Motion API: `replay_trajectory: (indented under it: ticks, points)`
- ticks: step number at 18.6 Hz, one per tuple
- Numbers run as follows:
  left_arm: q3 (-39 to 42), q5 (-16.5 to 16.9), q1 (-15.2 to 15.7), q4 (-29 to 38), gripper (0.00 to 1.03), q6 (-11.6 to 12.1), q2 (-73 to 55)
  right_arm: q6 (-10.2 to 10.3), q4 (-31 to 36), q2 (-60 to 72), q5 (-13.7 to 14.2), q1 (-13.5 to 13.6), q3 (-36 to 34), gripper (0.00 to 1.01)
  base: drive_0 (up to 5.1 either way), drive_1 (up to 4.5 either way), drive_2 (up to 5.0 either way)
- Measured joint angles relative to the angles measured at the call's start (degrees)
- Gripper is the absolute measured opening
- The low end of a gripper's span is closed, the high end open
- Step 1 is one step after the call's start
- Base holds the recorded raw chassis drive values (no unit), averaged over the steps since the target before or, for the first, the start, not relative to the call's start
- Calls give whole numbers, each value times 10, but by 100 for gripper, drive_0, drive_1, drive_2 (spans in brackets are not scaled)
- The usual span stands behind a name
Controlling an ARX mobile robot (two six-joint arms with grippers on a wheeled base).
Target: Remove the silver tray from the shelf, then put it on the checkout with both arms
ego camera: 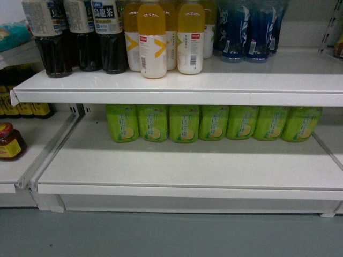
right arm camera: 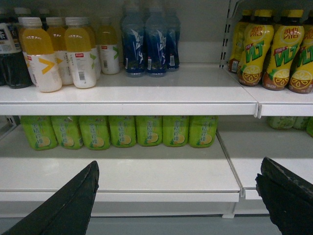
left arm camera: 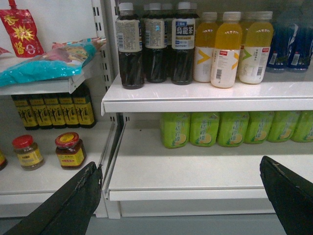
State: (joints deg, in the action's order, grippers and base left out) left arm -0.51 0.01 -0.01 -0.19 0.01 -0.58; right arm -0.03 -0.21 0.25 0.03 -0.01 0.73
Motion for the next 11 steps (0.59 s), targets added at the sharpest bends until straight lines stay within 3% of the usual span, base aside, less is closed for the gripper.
replay_trajectory:
  ticks: [11]
  points:
    - [0,0,0,0,98,0,0,0,0,0,0,0,0,98,0,0,0]
